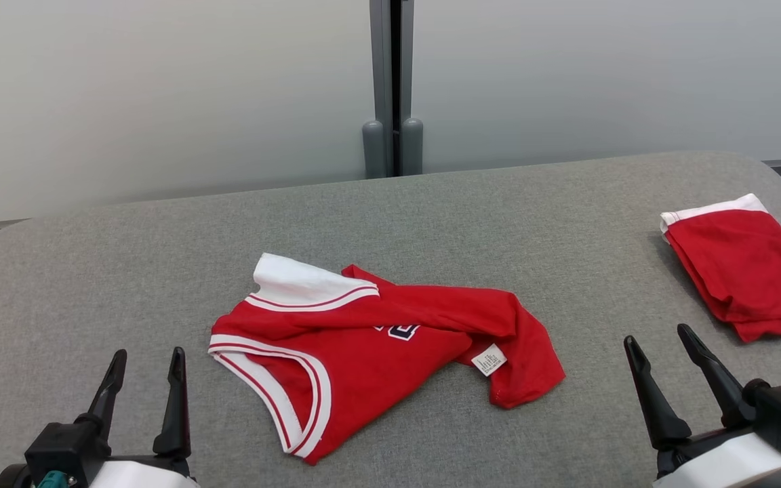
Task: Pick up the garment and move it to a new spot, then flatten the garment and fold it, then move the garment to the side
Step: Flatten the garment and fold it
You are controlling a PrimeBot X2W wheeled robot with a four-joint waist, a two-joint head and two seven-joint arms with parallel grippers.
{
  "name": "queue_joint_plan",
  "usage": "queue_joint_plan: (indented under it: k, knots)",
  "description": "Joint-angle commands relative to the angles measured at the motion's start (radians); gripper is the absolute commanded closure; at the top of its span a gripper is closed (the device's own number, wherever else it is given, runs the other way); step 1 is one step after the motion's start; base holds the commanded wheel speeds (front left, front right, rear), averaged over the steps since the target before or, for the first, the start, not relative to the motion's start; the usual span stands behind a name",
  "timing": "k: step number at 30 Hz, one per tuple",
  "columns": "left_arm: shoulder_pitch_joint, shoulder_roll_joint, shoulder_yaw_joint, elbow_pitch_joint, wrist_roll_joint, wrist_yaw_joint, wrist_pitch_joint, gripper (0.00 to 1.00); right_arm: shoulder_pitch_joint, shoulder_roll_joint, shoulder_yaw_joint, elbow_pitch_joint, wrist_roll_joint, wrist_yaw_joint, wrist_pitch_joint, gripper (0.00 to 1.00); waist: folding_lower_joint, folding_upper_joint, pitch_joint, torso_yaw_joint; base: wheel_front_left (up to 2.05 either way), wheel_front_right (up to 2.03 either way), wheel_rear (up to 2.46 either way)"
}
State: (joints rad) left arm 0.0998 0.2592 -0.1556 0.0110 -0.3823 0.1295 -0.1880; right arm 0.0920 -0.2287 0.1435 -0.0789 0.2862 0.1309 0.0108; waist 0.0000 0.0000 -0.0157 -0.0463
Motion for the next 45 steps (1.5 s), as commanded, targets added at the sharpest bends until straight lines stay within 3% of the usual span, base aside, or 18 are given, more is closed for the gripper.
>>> queue_joint_plan:
  k: [1, 10, 15, 19, 23, 28, 30, 38, 45]
  knots:
    - [0.013, 0.000, 0.000, -0.006, -0.007, 0.007, 0.003, 0.00, 0.003, 0.000, -0.002, -0.005, -0.009, 0.000, 0.005, 0.00, 0.0000, 0.0000, 0.001, 0.000, 0.00, 0.00, 0.00]
    - [-0.002, 0.002, -0.016, -0.027, 0.002, 0.017, 0.019, 0.00, -0.001, -0.003, 0.001, -0.002, -0.007, 0.000, 0.011, 0.00, 0.0000, 0.0000, 0.010, 0.011, 0.00, 0.00, 0.00]
    - [-0.056, -0.004, -0.037, -0.046, 0.015, 0.013, 0.023, 0.00, -0.017, -0.027, 0.054, 0.033, -0.007, 0.000, 0.030, 0.00, 0.0000, 0.0000, 0.055, 0.047, 0.00, 0.00, 0.00]
    - [-0.109, -0.014, -0.057, -0.051, 0.026, 0.003, 0.016, 0.00, -0.040, -0.040, 0.113, 0.090, 0.001, 0.000, 0.042, 0.00, 0.0000, 0.0000, 0.104, 0.079, 0.00, 0.00, 0.00]
    - [-0.208, -0.040, -0.093, -0.037, 0.042, -0.016, -0.005, 0.00, -0.107, -0.047, 0.197, 0.229, 0.023, 0.000, 0.038, 0.00, 0.0000, 0.0000, 0.193, 0.132, 0.00, 0.00, 0.00]
    - [-0.259, -0.057, -0.106, -0.011, 0.049, -0.026, -0.027, 0.00, -0.175, -0.039, 0.245, 0.335, 0.029, 0.000, 0.011, 0.00, 0.0000, 0.0000, 0.234, 0.148, 0.00, 0.00, 0.00]
    - [-0.281, -0.062, -0.111, 0.010, 0.050, -0.036, -0.038, 0.00, -0.207, -0.028, 0.248, 0.387, 0.050, 0.000, -0.024, 1.00, 0.0000, 0.0000, 0.251, 0.151, 0.00, 0.00, 0.00]
    - [-0.308, -0.051, -0.100, 0.038, 0.053, -0.045, -0.057, 0.00, -0.219, -0.047, 0.151, 0.362, 0.057, 0.000, -0.113, 1.00, 0.0000, 0.0000, 0.270, 0.126, 0.00, 0.00, 0.00]
    - [-0.334, -0.045, -0.093, 0.044, 0.056, -0.049, -0.065, 0.00, -0.251, -0.079, 0.011, 0.290, 0.037, 0.000, -0.106, 1.00, 0.0000, 0.0000, 0.294, 0.097, 0.00, 0.00, 0.00]
